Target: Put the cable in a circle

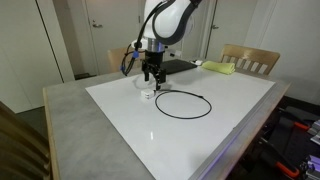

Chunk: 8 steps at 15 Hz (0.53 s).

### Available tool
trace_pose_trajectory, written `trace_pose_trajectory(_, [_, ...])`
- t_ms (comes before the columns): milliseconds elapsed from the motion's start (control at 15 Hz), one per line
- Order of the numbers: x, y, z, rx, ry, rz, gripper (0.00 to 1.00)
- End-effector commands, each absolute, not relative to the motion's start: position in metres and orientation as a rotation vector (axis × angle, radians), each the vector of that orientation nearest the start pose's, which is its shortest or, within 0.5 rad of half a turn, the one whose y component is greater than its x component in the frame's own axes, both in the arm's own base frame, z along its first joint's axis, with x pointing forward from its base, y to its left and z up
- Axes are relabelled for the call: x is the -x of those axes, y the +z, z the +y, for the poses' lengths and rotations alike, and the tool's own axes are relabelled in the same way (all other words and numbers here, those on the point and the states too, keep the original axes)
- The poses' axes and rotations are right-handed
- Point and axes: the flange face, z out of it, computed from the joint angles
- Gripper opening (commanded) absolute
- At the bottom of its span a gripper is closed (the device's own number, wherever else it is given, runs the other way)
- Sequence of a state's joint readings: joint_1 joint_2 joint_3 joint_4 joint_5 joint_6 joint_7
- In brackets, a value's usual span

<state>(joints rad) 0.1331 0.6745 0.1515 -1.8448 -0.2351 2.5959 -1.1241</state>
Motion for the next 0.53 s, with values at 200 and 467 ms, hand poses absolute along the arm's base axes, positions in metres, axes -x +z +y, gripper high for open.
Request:
trace_pose_trajectory(200, [-0.63,0.243,0.158,2.75,-0.095,-1.85,1.0])
trace_pose_trajectory(467, [-0.625,0.269,0.151,2.898,-0.002,-1.552,1.0])
